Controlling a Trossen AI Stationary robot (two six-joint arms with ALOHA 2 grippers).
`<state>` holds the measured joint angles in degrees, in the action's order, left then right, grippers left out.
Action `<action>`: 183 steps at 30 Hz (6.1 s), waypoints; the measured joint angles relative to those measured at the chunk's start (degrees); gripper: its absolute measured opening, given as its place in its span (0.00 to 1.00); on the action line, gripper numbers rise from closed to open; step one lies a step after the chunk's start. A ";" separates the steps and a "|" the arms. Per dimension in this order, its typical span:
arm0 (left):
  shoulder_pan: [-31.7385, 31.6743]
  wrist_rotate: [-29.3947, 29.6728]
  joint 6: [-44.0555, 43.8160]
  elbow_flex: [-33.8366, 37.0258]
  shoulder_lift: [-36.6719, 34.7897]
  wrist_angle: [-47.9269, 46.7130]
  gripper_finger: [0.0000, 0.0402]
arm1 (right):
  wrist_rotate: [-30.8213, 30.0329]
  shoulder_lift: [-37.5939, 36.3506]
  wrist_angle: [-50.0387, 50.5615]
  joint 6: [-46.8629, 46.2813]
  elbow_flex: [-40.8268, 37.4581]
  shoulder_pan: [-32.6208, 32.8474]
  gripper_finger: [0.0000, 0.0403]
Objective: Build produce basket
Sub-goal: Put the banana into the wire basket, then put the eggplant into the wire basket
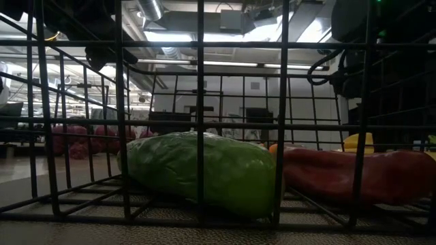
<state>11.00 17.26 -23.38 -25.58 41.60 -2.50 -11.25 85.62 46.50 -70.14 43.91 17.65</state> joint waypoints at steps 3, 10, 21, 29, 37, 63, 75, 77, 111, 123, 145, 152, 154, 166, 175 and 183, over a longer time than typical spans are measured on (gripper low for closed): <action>0.00 -0.20 0.00 0.00 0.00 -0.02 0.52 | -4.06 -0.01 -0.70 1.14 -0.20 -0.21 0.33; 0.00 -0.22 -0.01 -0.02 0.00 -0.02 0.52 | -9.56 0.04 0.04 3.10 0.04 -0.92 0.35; 0.00 -0.21 -0.02 -0.02 0.00 -0.46 0.52 | -6.64 -0.02 0.55 2.92 -1.35 -6.61 0.52; 0.00 -0.23 -0.09 -0.02 0.00 -1.40 0.52 | -1.02 -0.07 -2.36 2.72 -1.95 -8.89 0.45; 0.01 -0.22 -0.16 -0.02 0.00 -1.38 0.52 | -0.92 -0.13 -2.58 2.90 -1.93 -10.99 0.28; 0.02 -0.22 -0.11 -0.04 0.00 -1.36 0.52 | 9.42 -3.25 -17.06 49.09 25.81 -8.34 0.28; 0.02 -0.20 -0.15 -0.04 0.02 -1.36 0.52 | 20.24 1.21 -21.85 54.12 25.81 -2.88 0.51; 0.02 -0.20 -0.17 -0.04 0.01 -1.36 0.52 | 20.37 1.77 -22.34 52.40 25.81 -2.78 0.57; 0.00 -0.20 -0.13 -0.04 0.00 -1.97 0.52 | -25.21 0.94 41.70 24.72 43.35 -11.24 0.64; 0.00 -0.20 -0.13 -0.04 0.02 -1.99 0.52 | -17.23 0.79 20.67 41.92 26.18 -27.25 0.64; 0.02 0.41 -0.07 -0.04 0.02 -1.97 0.52 | -3.63 0.85 -14.80 102.21 6.20 -32.87 0.64; 0.02 0.69 -0.09 -0.04 0.02 -1.97 0.52 | 0.75 4.18 -17.15 102.03 6.18 -34.12 0.64; 0.00 0.69 -0.09 -0.04 0.00 -1.97 0.52 | -0.24 6.42 -17.21 102.21 6.18 -34.16 0.64; 0.00 0.71 -0.11 -0.04 0.02 -2.16 0.52 | -4.30 13.70 -18.74 96.72 6.59 -34.12 0.63; 0.00 0.71 -0.16 -0.04 0.02 -2.19 0.52 | -3.68 8.44 -13.93 86.16 6.49 -33.92 0.18; 0.00 0.73 -0.18 -0.04 0.02 -2.16 0.52 | -1.44 2.01 -4.63 74.07 15.64 -30.53 0.14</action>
<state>11.01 18.00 -23.55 -25.63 41.63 -4.67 -12.69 87.64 41.87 3.93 59.54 -12.88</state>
